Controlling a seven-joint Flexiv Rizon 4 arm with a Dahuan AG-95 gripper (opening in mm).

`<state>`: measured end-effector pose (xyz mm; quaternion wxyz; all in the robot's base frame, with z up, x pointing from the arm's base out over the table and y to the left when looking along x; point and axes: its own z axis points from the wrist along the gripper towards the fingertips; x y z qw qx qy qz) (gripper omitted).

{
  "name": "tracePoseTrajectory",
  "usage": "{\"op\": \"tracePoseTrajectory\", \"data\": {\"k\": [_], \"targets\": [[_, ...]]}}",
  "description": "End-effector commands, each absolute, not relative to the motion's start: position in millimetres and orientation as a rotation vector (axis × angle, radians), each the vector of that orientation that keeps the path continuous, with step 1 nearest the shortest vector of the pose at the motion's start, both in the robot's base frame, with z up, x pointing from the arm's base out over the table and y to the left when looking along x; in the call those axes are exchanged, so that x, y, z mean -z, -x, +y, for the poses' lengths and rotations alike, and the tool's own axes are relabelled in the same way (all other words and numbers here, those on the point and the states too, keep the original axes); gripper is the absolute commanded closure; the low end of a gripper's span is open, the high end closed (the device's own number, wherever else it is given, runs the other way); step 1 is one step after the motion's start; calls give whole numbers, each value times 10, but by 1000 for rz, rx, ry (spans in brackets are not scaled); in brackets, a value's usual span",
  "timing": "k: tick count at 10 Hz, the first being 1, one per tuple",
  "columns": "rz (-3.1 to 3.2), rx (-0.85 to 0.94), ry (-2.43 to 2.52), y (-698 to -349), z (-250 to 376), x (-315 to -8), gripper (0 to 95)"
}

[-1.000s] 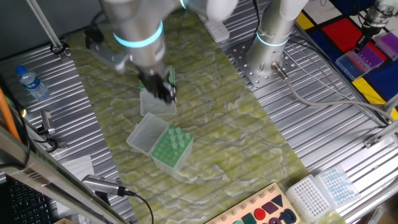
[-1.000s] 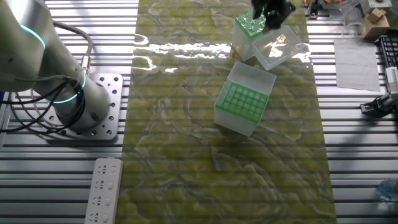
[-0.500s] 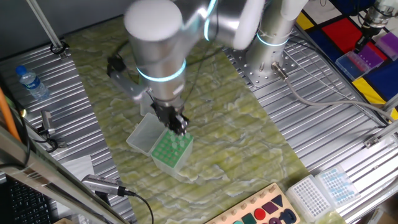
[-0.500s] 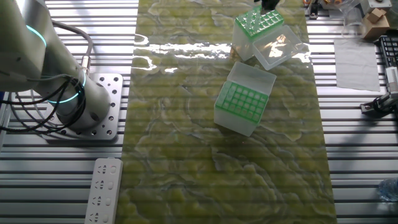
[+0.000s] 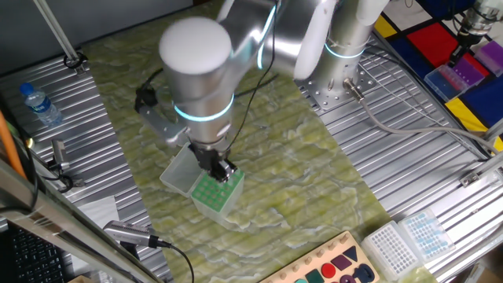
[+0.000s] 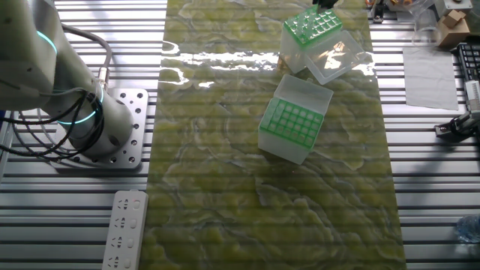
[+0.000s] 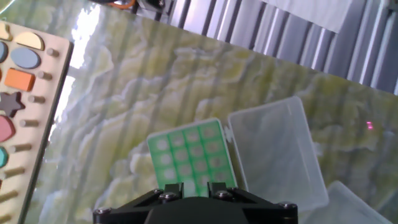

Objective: Transfer all large pipette tips from one holder to another

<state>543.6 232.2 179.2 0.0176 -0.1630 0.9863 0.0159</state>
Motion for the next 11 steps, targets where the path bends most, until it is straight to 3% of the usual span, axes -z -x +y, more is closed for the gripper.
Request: {"op": "tracePoseTrajectory", "data": {"k": [1, 4, 5, 11], "targets": [[3061, -42, 506, -5421, 2348, -1738, 570], [3053, -35, 514, -5414, 2378, -1655, 570], [3052, -32, 518, -5413, 2378, -1629, 760], [3039, -26, 532, -5407, 2374, -1555, 760]]}}
